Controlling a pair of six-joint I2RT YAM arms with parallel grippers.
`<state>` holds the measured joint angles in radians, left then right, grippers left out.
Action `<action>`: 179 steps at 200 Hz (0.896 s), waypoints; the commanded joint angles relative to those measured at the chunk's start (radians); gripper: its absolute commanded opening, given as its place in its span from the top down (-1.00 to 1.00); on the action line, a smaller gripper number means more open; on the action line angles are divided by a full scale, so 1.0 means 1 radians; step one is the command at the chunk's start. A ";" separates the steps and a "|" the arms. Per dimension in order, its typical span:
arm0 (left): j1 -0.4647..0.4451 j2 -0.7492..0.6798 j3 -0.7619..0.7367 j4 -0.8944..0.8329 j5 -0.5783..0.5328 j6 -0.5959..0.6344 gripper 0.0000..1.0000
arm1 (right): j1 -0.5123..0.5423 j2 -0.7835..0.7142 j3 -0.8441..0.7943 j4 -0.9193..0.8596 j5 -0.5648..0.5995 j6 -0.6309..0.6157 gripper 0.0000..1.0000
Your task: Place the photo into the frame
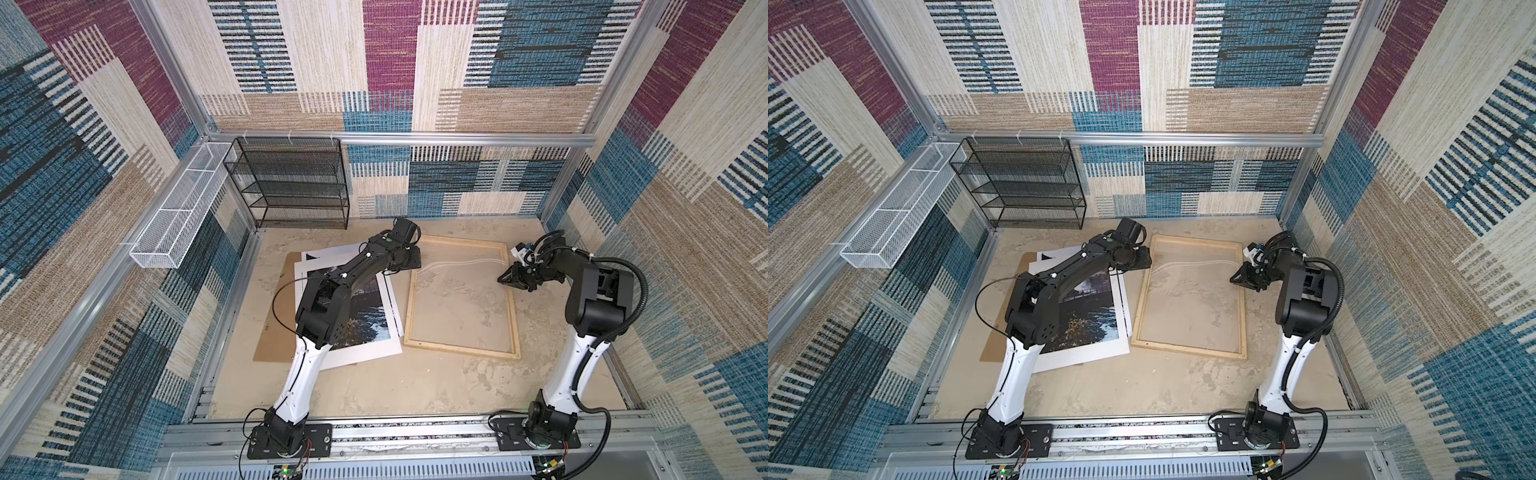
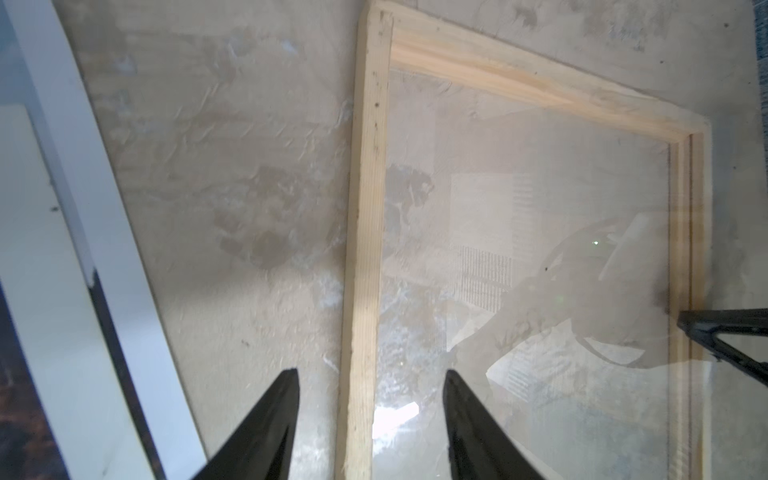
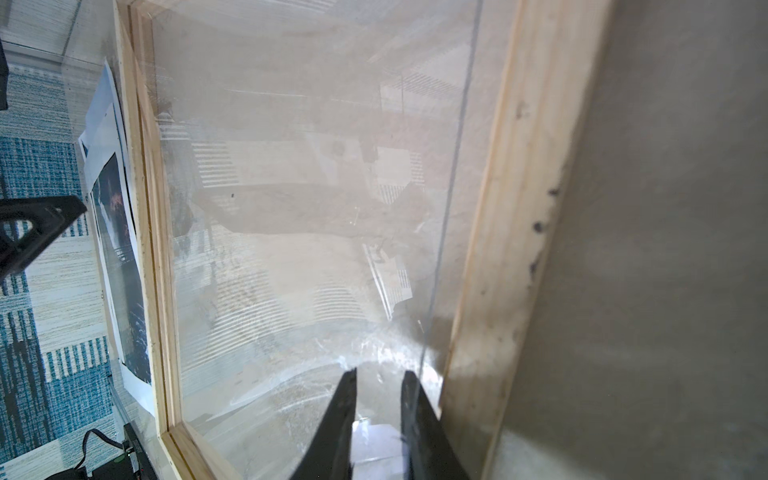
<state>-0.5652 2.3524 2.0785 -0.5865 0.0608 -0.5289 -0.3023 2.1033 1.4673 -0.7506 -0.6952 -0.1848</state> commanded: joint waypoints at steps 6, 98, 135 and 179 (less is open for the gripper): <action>0.020 0.092 0.171 -0.049 0.037 0.086 -0.18 | 0.002 -0.006 -0.004 -0.013 0.013 -0.014 0.56; 0.017 0.292 0.370 -0.038 -0.018 0.177 -0.19 | 0.002 -0.011 -0.006 -0.013 0.012 -0.015 0.57; -0.006 0.291 0.356 -0.038 -0.073 0.225 -0.19 | 0.003 -0.014 -0.008 -0.013 0.014 -0.016 0.57; -0.067 0.300 0.353 -0.061 -0.257 0.323 -0.19 | 0.002 -0.016 -0.010 -0.012 0.016 -0.016 0.57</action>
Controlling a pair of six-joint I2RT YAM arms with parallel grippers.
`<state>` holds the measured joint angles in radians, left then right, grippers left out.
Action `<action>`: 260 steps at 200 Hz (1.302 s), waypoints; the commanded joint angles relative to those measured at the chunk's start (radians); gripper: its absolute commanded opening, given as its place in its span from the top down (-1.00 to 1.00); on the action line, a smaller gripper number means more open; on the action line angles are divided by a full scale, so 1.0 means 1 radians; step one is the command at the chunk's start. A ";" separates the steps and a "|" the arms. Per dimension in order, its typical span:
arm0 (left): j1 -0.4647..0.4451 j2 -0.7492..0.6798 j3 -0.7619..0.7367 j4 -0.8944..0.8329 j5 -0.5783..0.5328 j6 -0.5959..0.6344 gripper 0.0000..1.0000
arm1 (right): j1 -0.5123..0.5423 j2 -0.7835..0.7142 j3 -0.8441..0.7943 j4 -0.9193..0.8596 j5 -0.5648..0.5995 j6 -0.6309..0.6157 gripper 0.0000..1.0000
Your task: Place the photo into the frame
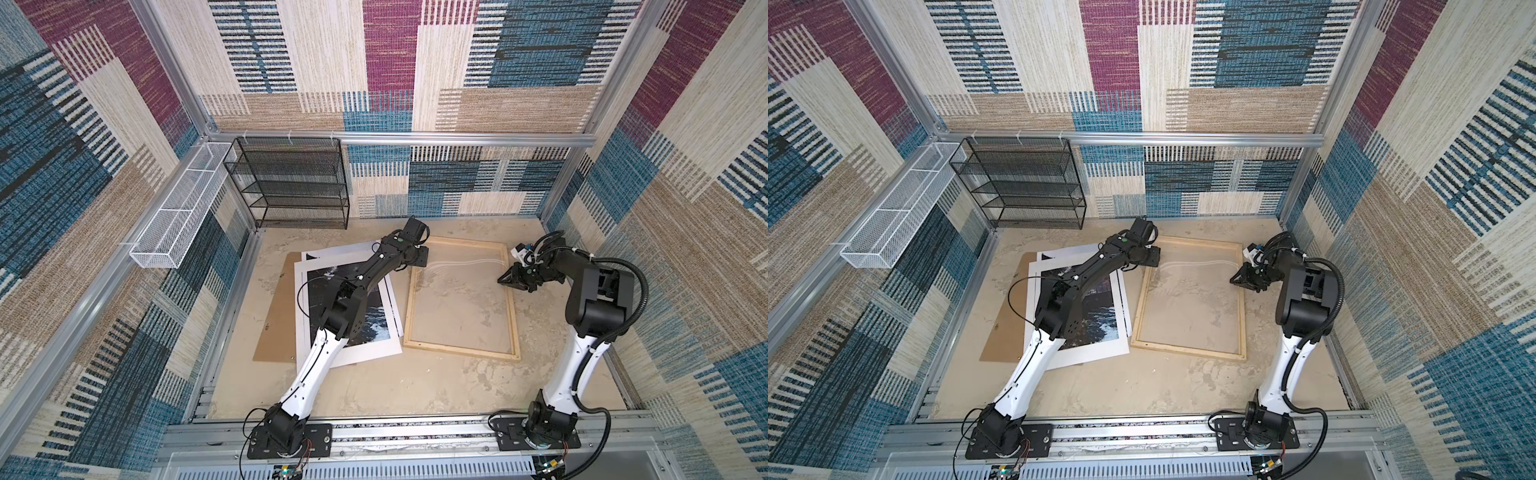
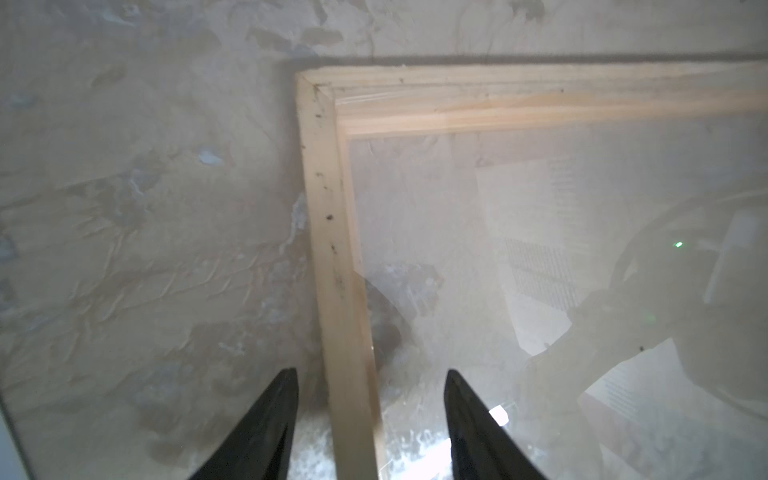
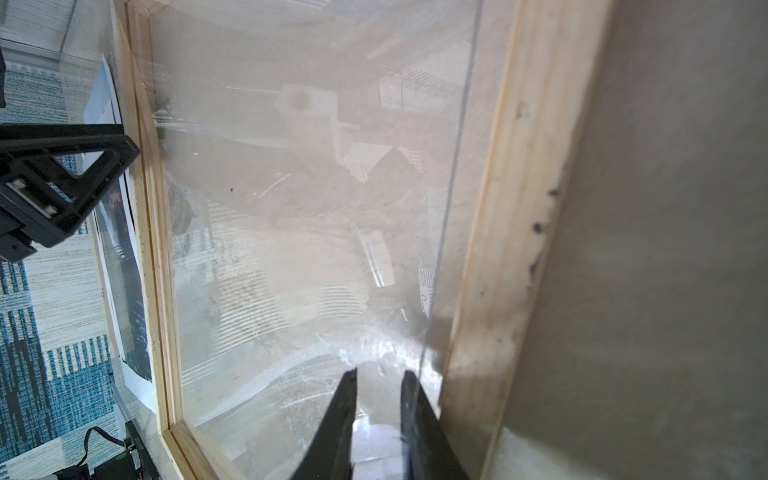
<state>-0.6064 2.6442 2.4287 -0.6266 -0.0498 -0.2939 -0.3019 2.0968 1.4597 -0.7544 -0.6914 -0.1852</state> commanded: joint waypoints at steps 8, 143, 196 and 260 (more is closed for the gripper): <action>-0.034 0.010 0.004 -0.028 -0.176 0.098 -0.19 | 0.001 -0.009 -0.001 -0.008 0.012 -0.016 0.57; -0.056 0.012 0.007 -0.109 -0.265 0.098 -0.03 | 0.003 -0.038 0.004 0.000 0.060 0.000 0.20; -0.056 0.011 0.004 -0.108 -0.266 0.096 -0.01 | 0.001 -0.055 0.004 0.009 0.095 0.009 0.01; -0.056 0.010 0.003 -0.108 -0.265 0.098 0.01 | 0.000 -0.066 0.002 0.012 0.119 0.012 -0.01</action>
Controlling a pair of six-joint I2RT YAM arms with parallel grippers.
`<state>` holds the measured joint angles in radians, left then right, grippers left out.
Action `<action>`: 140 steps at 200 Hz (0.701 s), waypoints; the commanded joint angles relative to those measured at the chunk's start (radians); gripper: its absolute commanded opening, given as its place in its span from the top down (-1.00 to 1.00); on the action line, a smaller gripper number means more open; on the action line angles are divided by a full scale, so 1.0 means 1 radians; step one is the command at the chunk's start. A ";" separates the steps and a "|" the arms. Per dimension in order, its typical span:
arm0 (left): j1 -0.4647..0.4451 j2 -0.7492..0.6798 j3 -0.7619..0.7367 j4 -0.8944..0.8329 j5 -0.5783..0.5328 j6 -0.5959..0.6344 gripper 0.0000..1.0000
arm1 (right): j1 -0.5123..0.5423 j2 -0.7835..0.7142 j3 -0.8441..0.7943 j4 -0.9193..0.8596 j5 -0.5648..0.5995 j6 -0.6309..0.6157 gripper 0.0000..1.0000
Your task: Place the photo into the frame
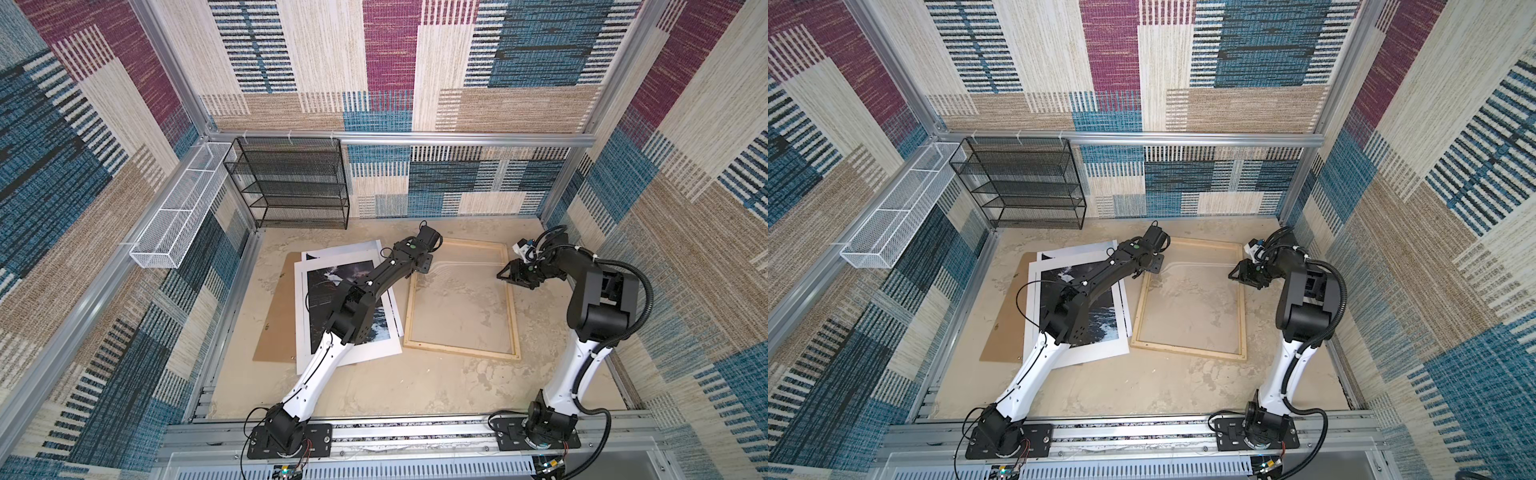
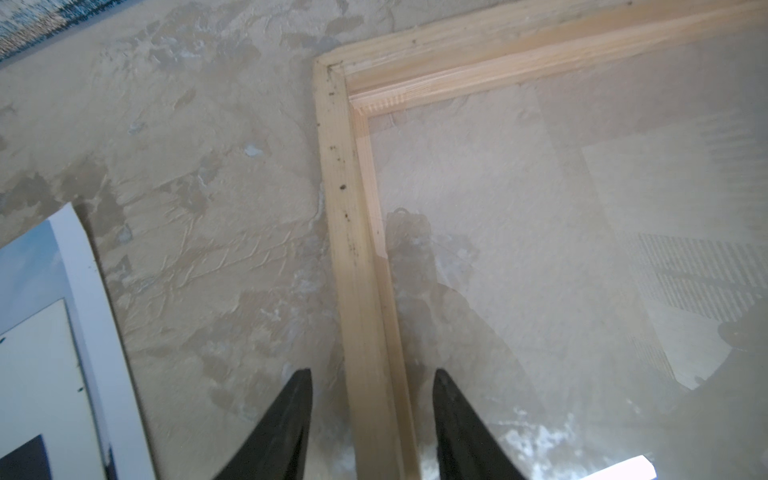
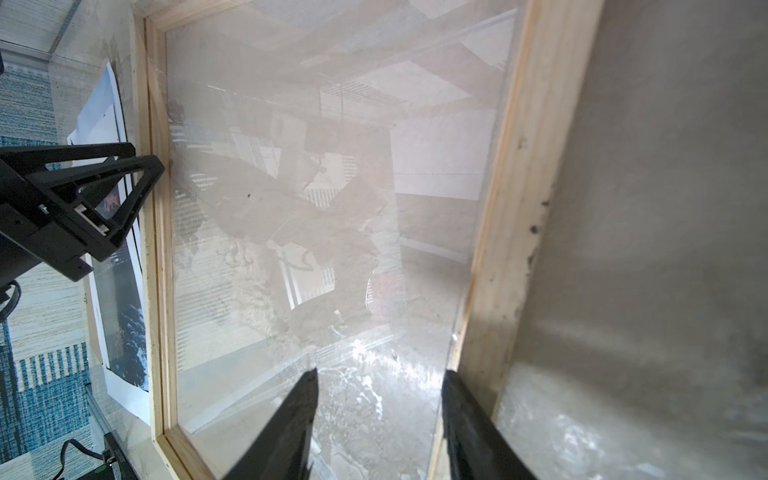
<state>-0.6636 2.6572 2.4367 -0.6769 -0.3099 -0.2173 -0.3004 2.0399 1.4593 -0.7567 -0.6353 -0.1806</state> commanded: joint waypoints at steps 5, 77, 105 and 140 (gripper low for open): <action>0.001 -0.003 -0.006 -0.059 -0.006 0.021 0.01 | -0.002 -0.010 0.002 0.015 0.066 0.008 -0.01; -0.001 -0.081 -0.050 -0.057 -0.007 -0.014 -0.10 | -0.004 -0.048 0.010 0.048 0.127 0.049 -0.01; -0.001 -0.144 -0.088 -0.057 0.006 -0.035 -0.11 | -0.006 -0.058 0.028 0.090 0.148 0.114 0.01; -0.001 -0.206 -0.172 -0.058 0.032 -0.064 -0.08 | -0.005 -0.069 0.017 0.204 0.116 0.248 0.03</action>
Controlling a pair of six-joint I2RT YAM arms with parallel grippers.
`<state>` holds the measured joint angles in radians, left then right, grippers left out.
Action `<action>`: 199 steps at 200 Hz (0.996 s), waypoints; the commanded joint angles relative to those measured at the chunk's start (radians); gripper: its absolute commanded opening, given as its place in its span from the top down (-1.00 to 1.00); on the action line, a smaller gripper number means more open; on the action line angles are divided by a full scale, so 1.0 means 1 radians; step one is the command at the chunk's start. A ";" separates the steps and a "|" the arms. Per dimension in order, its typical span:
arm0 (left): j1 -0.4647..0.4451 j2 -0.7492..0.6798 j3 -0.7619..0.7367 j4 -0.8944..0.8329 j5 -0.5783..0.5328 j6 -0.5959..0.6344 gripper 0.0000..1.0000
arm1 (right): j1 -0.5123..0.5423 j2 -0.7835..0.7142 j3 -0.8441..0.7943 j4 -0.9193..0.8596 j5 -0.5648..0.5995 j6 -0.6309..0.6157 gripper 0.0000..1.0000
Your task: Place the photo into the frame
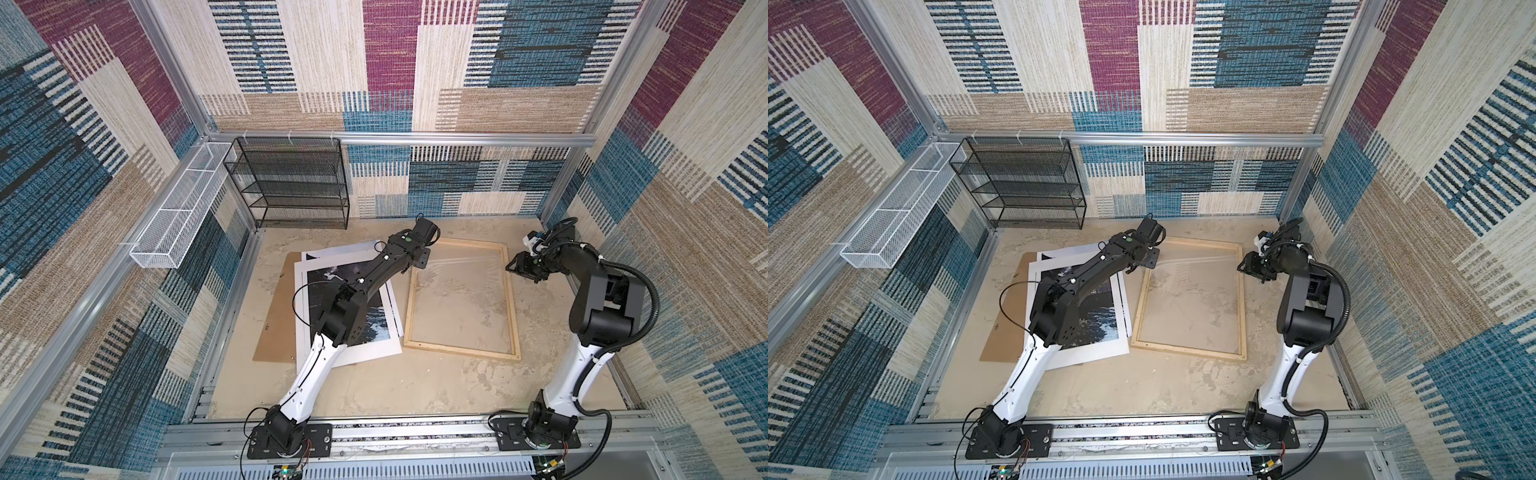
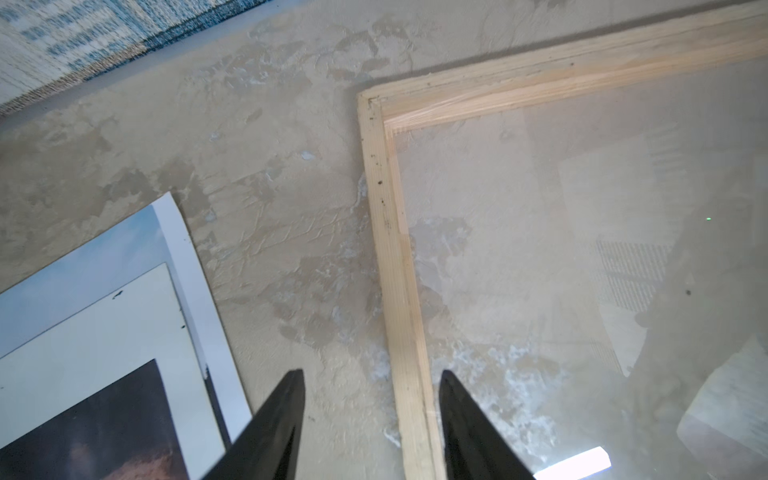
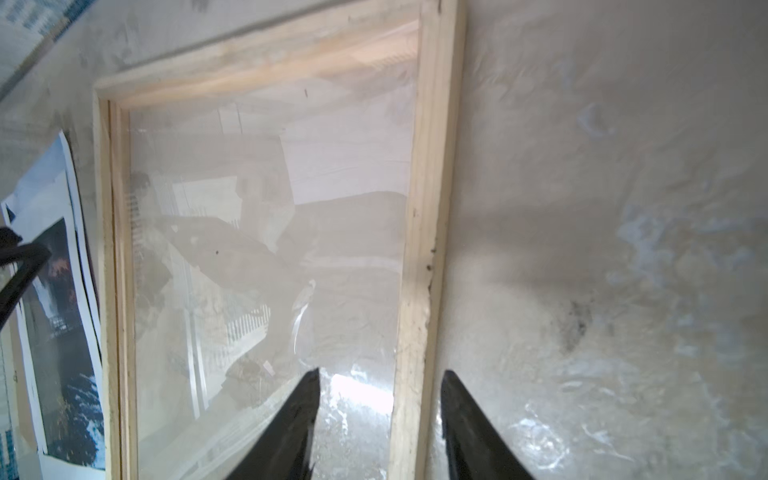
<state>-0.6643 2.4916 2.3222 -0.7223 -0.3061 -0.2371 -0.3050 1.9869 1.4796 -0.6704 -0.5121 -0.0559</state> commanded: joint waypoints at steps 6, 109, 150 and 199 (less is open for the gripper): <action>0.000 -0.051 -0.079 -0.013 0.027 -0.049 -0.06 | 0.000 -0.017 -0.004 0.135 -0.002 0.144 0.03; 0.000 -0.126 -0.272 -0.002 0.102 -0.103 0.12 | 0.108 0.072 0.105 0.282 0.083 0.289 0.11; 0.000 -0.126 -0.292 0.015 0.137 -0.106 0.15 | 0.132 0.181 0.268 0.210 0.145 0.274 0.12; 0.000 -0.141 -0.331 0.039 0.167 -0.110 0.19 | 0.144 0.309 0.442 0.105 0.171 0.219 0.12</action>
<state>-0.6636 2.3608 2.0048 -0.6853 -0.1768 -0.3237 -0.1673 2.2459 1.8542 -0.5007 -0.3645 0.2012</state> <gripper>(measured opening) 0.413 0.440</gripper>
